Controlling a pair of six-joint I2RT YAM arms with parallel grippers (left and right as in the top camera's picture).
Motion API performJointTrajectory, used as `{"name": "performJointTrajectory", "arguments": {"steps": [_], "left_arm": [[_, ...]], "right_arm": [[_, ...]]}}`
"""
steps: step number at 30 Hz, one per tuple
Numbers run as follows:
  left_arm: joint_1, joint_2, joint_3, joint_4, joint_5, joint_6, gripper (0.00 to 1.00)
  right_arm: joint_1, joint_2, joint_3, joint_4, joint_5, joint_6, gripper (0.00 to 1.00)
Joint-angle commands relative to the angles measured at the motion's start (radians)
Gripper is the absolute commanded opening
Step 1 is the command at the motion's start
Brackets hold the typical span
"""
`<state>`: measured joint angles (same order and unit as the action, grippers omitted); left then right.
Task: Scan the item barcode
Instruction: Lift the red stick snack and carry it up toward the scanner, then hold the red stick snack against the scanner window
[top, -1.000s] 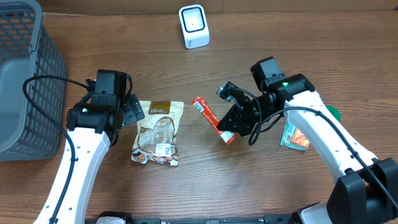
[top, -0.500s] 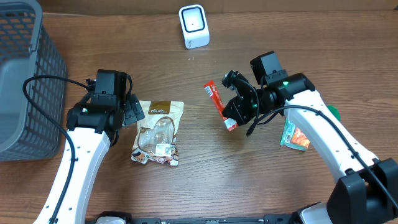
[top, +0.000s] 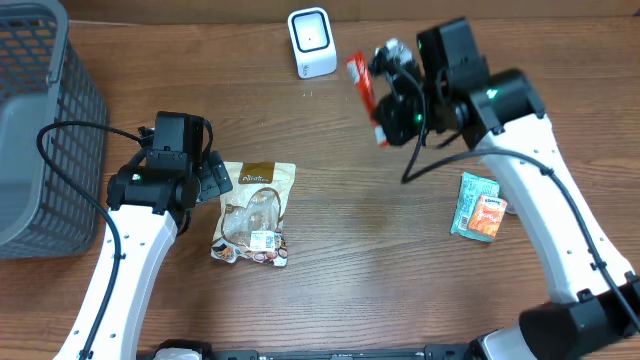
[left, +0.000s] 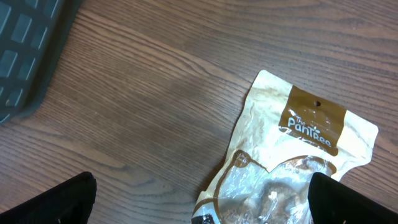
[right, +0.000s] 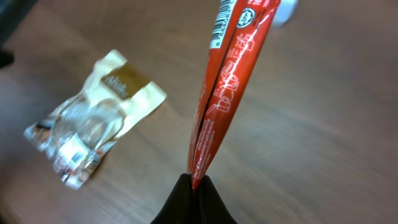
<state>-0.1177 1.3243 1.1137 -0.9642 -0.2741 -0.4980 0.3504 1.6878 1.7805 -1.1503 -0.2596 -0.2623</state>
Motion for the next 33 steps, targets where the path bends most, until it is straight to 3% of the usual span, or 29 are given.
{"name": "performJointTrajectory", "arguments": {"steps": [1, 5, 10, 25, 33], "left_arm": [[0.0, -0.004, 0.016, 0.0, -0.013, 0.004, 1.0], [0.0, -0.004, 0.016, 0.0, -0.013, 0.004, 0.99], [0.0, -0.004, 0.016, 0.0, -0.013, 0.004, 1.0], [0.0, -0.004, 0.016, 0.0, -0.013, 0.004, 0.99], [0.0, -0.004, 0.016, 0.0, -0.013, 0.004, 0.99]], "right_arm": [[0.003, 0.087, 0.16, -0.036, 0.101, -0.004, 0.03], [0.003, 0.167, 0.267, -0.036, 0.169, -0.031, 0.03], [0.01, 0.235, 0.268, 0.103, 0.294, -0.069, 0.03], [0.116, 0.488, 0.267, 0.428, 0.617, -0.469, 0.04], [0.121, 0.639, 0.267, 0.633, 0.715, -0.486, 0.03]]}}
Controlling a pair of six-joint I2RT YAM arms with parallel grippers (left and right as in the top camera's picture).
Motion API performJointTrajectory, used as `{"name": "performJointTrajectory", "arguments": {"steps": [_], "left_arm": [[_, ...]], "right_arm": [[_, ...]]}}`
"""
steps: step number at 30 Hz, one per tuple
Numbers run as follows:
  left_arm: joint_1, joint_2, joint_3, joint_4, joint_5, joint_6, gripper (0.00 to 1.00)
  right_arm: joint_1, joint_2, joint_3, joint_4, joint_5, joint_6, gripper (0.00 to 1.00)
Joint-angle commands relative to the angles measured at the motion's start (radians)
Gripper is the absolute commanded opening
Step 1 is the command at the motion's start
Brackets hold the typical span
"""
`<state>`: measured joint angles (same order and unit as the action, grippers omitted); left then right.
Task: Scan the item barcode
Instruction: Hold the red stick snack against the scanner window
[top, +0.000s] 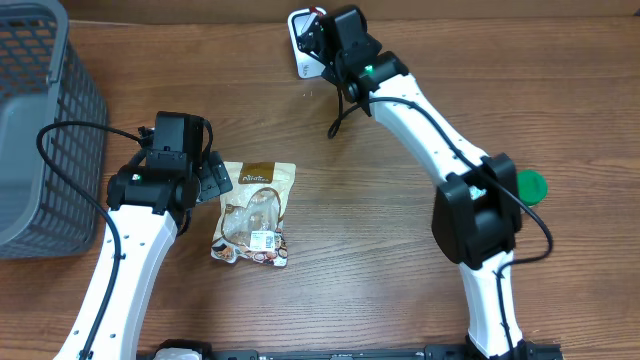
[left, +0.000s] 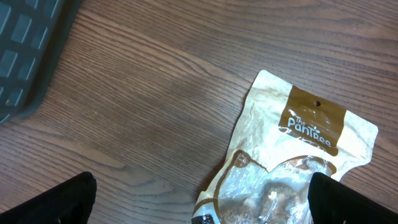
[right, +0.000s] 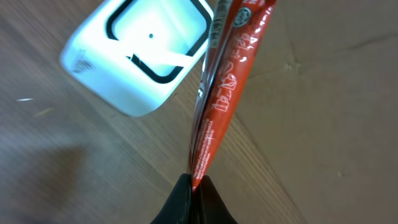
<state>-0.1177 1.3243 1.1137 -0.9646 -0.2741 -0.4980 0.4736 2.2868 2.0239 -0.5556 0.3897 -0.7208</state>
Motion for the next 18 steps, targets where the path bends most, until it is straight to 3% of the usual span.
{"name": "performJointTrajectory", "arguments": {"steps": [1, 11, 18], "left_arm": [[0.0, -0.004, 0.016, 0.0, -0.013, 0.004, 0.99], [0.0, -0.004, 0.016, 0.0, -0.013, 0.004, 0.99], [0.0, -0.004, 0.016, 0.0, -0.013, 0.004, 0.99]], "right_arm": [[-0.002, 0.059, 0.023, 0.063, 0.066, -0.045, 0.03], [-0.002, 0.195, 0.023, 0.275, 0.185, -0.201, 0.04], [-0.002, 0.224, 0.023, 0.344, 0.249, -0.226, 0.04]]}}
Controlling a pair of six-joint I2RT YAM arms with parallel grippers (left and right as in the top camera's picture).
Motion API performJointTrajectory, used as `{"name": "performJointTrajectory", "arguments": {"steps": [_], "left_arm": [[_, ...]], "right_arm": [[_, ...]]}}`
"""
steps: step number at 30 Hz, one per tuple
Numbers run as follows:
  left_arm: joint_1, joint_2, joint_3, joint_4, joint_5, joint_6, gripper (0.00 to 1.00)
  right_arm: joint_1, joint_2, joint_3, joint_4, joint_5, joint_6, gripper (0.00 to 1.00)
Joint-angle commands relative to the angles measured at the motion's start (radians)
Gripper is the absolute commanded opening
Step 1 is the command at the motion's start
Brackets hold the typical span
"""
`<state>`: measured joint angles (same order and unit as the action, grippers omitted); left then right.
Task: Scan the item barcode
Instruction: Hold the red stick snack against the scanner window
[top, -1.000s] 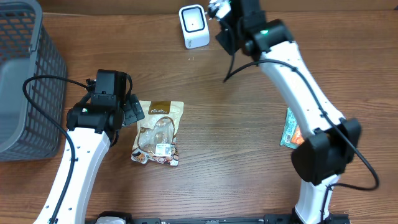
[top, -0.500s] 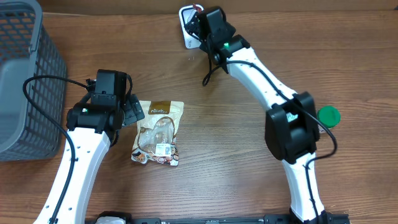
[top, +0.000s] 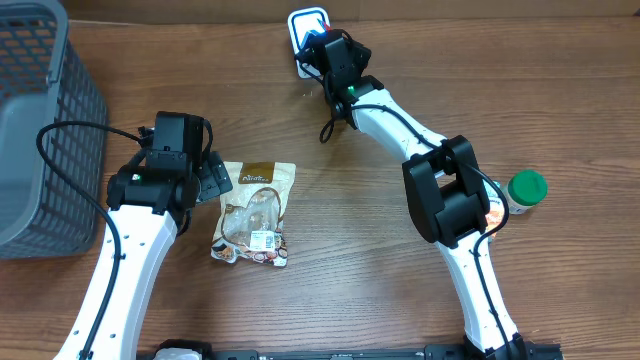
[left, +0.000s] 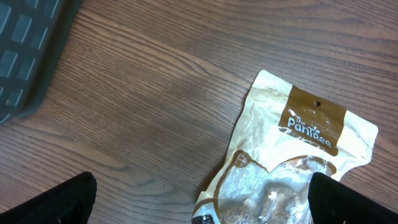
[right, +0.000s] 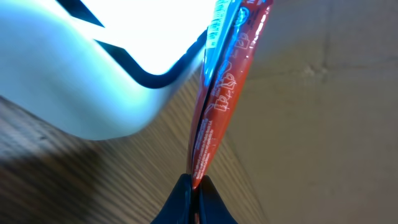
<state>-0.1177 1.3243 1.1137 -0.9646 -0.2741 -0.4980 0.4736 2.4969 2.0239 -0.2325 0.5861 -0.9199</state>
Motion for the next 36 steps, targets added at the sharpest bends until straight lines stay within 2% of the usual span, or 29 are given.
{"name": "performJointTrajectory", "arguments": {"steps": [1, 15, 27, 36], "left_arm": [[0.0, -0.004, 0.016, 0.0, -0.013, 0.004, 1.0], [0.0, -0.004, 0.016, 0.0, -0.013, 0.004, 1.0], [0.0, -0.004, 0.016, 0.001, -0.013, 0.004, 1.0], [0.0, -0.004, 0.016, 0.001, -0.013, 0.004, 1.0]], "right_arm": [[-0.001, 0.015, 0.023, 0.021, 0.053, -0.028, 0.03], [0.047, 0.017, 0.023, 0.111, 0.074, -0.058, 0.03], [0.048, 0.028, 0.023, -0.045, 0.064, -0.057, 0.03], [0.06, 0.028, 0.023, -0.046, 0.075, -0.031, 0.03]]}}
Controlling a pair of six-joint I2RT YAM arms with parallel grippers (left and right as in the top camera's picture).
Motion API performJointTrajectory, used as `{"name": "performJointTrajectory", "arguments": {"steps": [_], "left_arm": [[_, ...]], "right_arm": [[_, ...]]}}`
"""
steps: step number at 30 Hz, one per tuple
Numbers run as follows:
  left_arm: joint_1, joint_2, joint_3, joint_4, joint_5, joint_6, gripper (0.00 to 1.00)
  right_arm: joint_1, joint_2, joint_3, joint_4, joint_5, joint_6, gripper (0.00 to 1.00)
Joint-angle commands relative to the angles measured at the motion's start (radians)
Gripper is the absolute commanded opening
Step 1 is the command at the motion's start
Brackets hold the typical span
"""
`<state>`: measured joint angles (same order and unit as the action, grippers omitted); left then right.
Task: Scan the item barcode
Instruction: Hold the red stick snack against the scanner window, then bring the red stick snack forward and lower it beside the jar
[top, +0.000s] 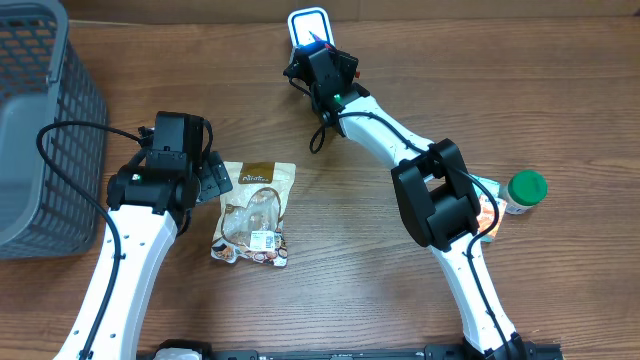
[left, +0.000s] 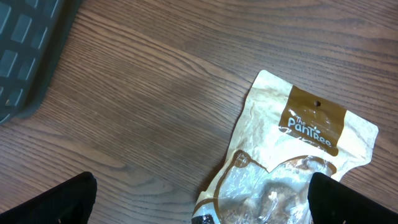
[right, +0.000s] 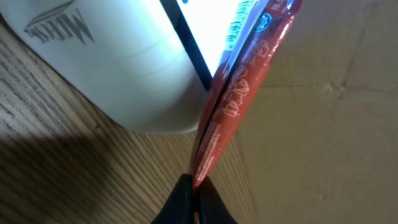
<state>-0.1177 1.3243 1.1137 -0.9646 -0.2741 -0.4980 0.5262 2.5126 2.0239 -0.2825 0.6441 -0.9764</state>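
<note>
My right gripper (right: 195, 185) is shut on the bottom edge of a thin red packet (right: 233, 106), whose barcode end faces the lit window of the white scanner (right: 106, 68). Overhead, that gripper (top: 318, 52) sits right at the scanner (top: 308, 24) at the table's far edge, and only a sliver of the red packet shows. My left gripper (left: 202, 202) hangs open, its black fingertips (left: 59, 198) at the frame's lower corners, above the edge of a beige snack pouch (left: 292, 162).
A grey mesh basket (top: 40, 120) stands at the far left. The beige pouch (top: 253, 212) lies mid-left beside the left arm. A green-lidded jar (top: 526, 188) and a small orange packet (top: 488, 214) sit at the right, partly behind the right arm.
My right gripper with the red packet has shifted a little left along the scanner; the packet's barcode end now lies across the scanner's lit face. The left arm has not moved.
At first my right gripper held the red packet in the air at the right of the scanner. Then it was at the scanner with the packet beside the window, then pressed close to the lit face, and now slightly further left. The left gripper stayed open above the pouch.
</note>
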Motion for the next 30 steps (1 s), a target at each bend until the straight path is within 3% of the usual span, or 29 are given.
{"name": "performJointTrajectory", "arguments": {"steps": [1, 5, 12, 23, 30], "left_arm": [[0.0, -0.004, 0.016, 0.001, -0.013, 0.004, 0.99], [0.0, -0.004, 0.016, 0.0, -0.013, 0.004, 1.0], [0.0, -0.004, 0.016, 0.0, -0.013, 0.004, 1.0], [0.0, -0.004, 0.016, 0.001, -0.013, 0.004, 1.0], [0.0, -0.004, 0.016, 0.0, -0.013, 0.004, 0.99]], "right_arm": [[0.008, 0.008, 0.024, 0.004, 0.021, 0.075, 0.03], [0.008, -0.047, 0.024, -0.008, 0.012, 0.249, 0.03], [0.003, -0.242, 0.024, -0.137, -0.14, 0.41, 0.03], [-0.059, -0.629, 0.024, -0.802, -0.444, 1.175, 0.04], [-0.177, -0.679, 0.021, -1.152, -0.549, 1.25, 0.04]]}}
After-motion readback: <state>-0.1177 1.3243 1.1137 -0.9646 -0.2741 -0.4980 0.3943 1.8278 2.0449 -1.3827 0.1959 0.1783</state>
